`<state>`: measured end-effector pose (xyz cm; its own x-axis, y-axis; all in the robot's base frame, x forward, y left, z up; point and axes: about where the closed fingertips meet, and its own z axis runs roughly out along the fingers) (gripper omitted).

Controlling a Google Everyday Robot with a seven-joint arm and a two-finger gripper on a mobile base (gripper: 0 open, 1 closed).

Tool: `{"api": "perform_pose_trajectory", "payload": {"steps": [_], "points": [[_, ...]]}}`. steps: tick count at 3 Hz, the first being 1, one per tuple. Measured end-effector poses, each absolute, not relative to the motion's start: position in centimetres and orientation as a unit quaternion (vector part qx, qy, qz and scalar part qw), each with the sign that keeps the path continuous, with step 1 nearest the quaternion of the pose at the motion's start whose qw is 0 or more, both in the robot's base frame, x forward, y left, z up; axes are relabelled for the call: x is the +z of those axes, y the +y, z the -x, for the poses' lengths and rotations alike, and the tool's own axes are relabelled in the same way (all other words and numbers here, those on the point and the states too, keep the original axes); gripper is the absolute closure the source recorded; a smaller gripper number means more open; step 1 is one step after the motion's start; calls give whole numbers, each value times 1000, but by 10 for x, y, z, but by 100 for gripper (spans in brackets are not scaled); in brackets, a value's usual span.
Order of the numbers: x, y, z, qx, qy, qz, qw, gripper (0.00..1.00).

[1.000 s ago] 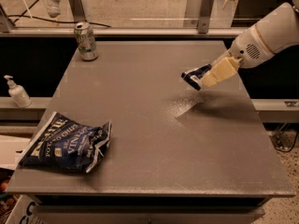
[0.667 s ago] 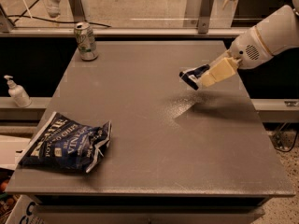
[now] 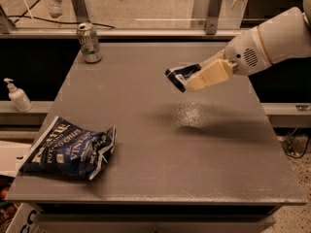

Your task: Move rxbar blueberry near blue chip bag

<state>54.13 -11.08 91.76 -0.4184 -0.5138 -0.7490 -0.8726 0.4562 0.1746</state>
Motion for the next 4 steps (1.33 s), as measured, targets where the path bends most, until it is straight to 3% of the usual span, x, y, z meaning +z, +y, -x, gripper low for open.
{"api": "perform_pose_trajectory", "payload": {"steps": [2,4], "points": [[901,-39,-495,254,747,525,318,100],[866,-13,-465,223,720,593,283,100]]}}
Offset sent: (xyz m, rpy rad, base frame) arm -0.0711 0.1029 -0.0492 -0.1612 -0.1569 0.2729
